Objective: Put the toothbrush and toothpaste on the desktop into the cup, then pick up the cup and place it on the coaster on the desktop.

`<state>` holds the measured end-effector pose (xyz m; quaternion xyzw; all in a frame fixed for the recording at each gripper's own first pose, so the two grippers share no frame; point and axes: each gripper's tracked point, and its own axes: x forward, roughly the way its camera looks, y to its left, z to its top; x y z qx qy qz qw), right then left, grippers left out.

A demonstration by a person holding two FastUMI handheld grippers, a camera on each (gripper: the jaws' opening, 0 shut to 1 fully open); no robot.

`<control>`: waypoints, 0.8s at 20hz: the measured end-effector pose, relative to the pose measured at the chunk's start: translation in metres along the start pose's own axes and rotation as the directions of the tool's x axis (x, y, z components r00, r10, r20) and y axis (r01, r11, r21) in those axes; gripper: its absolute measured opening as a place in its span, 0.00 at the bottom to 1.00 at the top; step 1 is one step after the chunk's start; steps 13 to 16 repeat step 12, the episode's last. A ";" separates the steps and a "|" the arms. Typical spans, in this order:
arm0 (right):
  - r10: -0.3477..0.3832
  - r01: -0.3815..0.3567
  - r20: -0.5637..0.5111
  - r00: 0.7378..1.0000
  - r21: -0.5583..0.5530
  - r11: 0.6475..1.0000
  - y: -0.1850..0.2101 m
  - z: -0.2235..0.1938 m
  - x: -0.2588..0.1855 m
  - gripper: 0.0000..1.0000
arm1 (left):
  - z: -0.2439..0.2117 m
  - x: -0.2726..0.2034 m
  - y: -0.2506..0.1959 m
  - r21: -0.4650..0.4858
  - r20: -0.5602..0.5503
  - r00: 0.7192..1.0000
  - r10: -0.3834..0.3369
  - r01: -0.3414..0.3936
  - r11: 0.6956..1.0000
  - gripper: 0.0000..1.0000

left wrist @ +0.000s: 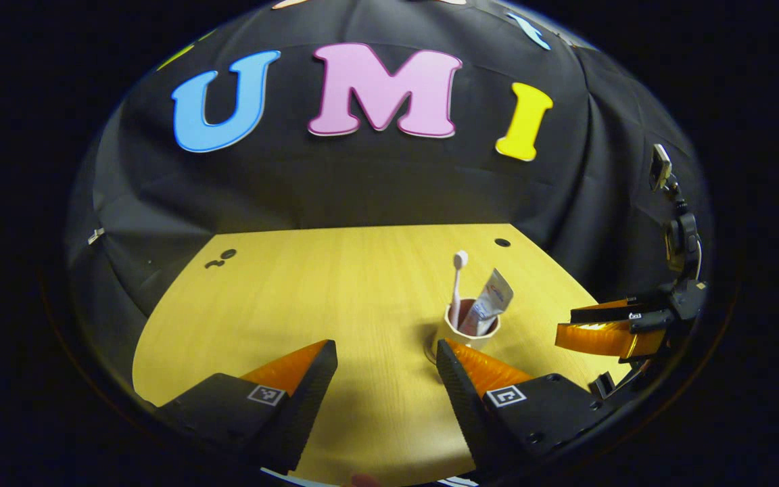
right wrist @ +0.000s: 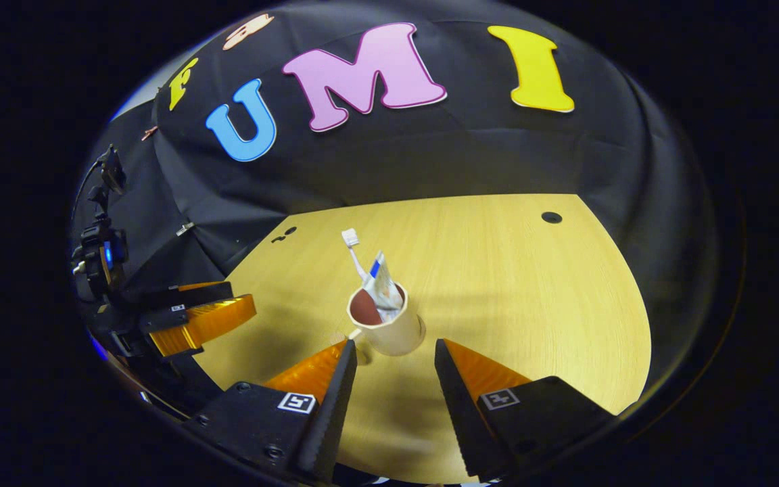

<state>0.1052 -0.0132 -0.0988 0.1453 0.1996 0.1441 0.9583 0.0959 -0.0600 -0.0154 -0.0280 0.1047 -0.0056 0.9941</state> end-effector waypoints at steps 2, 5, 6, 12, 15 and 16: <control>0.006 -0.006 0.011 1.000 0.001 1.000 0.010 0.009 0.006 0.77 | 0.005 -0.008 0.017 -0.010 0.019 0.999 0.037 -0.037 0.999 0.92; 0.014 -0.014 -0.008 1.000 -0.012 1.000 0.016 0.009 0.018 0.81 | 0.007 -0.018 0.031 -0.047 0.030 0.997 0.074 -0.073 0.996 0.93; 0.013 -0.013 -0.029 1.000 -0.021 1.000 0.016 0.006 0.022 0.82 | 0.006 -0.021 0.033 -0.058 0.031 0.996 0.086 -0.084 0.995 0.93; -0.027 0.026 -0.053 0.998 -0.025 0.999 0.004 0.021 0.029 0.89 | 0.007 -0.031 0.030 -0.059 0.032 0.994 0.105 -0.103 0.993 0.92; -0.027 0.026 -0.053 0.998 -0.025 0.999 0.004 0.021 0.029 0.89 | 0.007 -0.031 0.030 -0.059 0.032 0.994 0.105 -0.103 0.993 0.92; -0.027 0.026 -0.053 0.998 -0.025 0.999 0.004 0.021 0.029 0.89 | 0.007 -0.031 0.030 -0.059 0.032 0.994 0.105 -0.103 0.993 0.92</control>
